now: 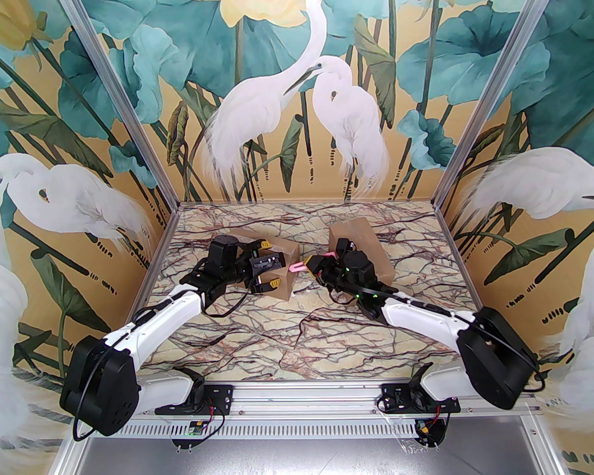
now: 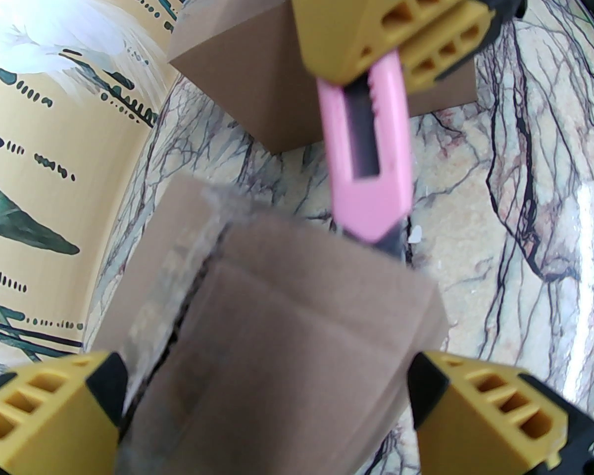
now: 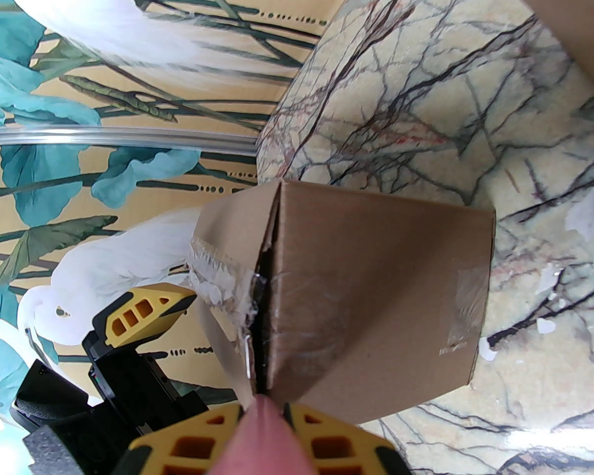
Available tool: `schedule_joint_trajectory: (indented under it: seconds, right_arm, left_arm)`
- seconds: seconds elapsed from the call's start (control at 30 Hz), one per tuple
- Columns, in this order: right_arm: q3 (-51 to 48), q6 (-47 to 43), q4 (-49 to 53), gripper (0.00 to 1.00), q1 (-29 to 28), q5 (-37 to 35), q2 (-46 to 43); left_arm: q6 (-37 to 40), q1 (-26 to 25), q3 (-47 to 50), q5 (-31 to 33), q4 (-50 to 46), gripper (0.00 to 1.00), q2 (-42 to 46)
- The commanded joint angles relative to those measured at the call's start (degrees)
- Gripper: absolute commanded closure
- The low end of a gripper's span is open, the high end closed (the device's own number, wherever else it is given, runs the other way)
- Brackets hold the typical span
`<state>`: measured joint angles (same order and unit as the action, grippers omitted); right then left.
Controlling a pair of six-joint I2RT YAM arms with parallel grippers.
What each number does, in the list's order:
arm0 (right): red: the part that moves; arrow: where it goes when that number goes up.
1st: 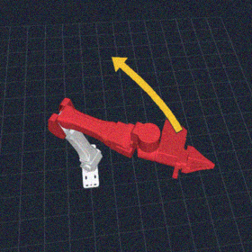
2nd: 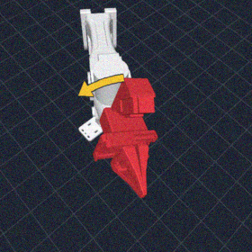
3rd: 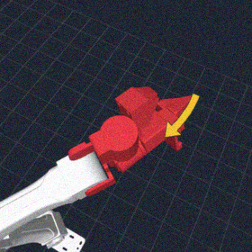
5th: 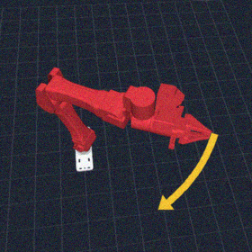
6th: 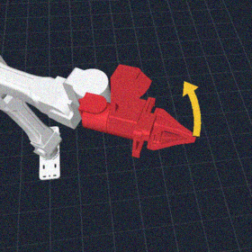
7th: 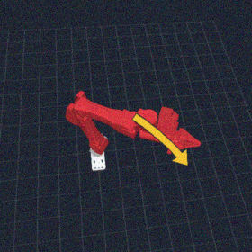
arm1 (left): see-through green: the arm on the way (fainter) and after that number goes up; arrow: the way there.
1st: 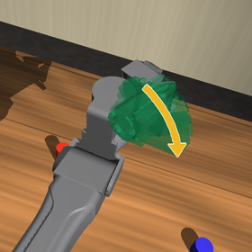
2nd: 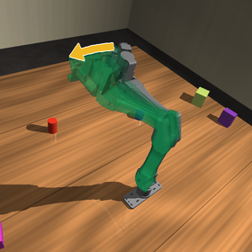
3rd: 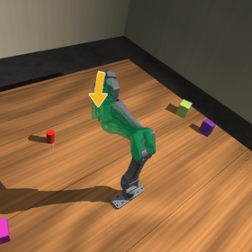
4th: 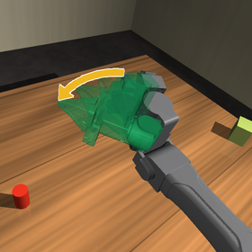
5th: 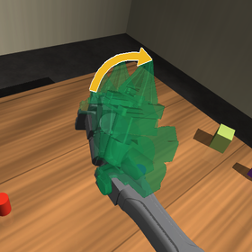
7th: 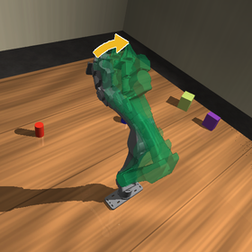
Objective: Unpack the express box
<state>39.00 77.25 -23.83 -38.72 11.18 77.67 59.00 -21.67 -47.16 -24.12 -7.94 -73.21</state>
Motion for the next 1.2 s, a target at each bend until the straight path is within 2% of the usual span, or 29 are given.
schedule_joint_trajectory:
  seconds: [0.0, 0.2, 0.33, 0.43, 0.6, 0.77, 0.93, 1.03, 1.1, 1.17]
  right_arm:
    - [-1.54, -4.35, 2.88, 1.00, 1.09, -6.15, -6.93]
    - [3.33, -13.34, 15.66, 1.00, 2.80, -6.70, -10.24]
    - [2.60, -13.15, 17.21, 1.00, 4.47, -6.54, -11.19]
    - [0.75, -12.29, 16.52, 1.00, 6.41, -5.82, -13.54]
    - [2.92, -15.65, 23.03, 1.00, 7.08, -6.60, -15.84]
    - [2.20, -16.03, 24.90, 1.00, 8.32, -6.41, -18.63]
    - [1.52, -15.58, 26.50, 1.00, 8.48, -6.80, -20.48]
    - [2.14, -15.25, 25.70, 1.00, 8.29, -3.70, -20.31]
    - [3.12, -14.56, 25.07, 1.00, 7.33, -0.79, -18.14]
    - [3.36, -13.77, 23.37, 1.00, 4.22, -1.45, -15.77]
  left_arm:
    - [-3.26, 0.65, 0.91, 1.61, -1.10, 0.01, 1.82]
    - [-12.72, 0.75, 3.03, 2.64, -1.43, 0.01, 6.70]
    - [-12.46, 0.80, 3.42, 7.46, -4.77, 0.00, 5.75]
    - [-13.35, 1.07, 4.81, 10.14, -2.41, 0.01, 5.49]
    - [-14.27, 1.81, 3.97, 11.55, -3.00, 0.00, 2.73]
    - [-17.54, 2.15, 2.61, 17.32, -3.28, 0.01, -0.24]
    - [-20.57, 2.38, 2.42, 23.53, -3.42, 0.01, 0.45]
    - [-22.80, 2.42, 2.07, 26.52, -4.16, 0.01, 2.26]
    - [-24.32, 2.43, 1.66, 28.47, -4.79, 0.01, 3.22]
    - [-24.67, 2.42, 1.37, 28.66, -5.70, 0.01, 4.19]
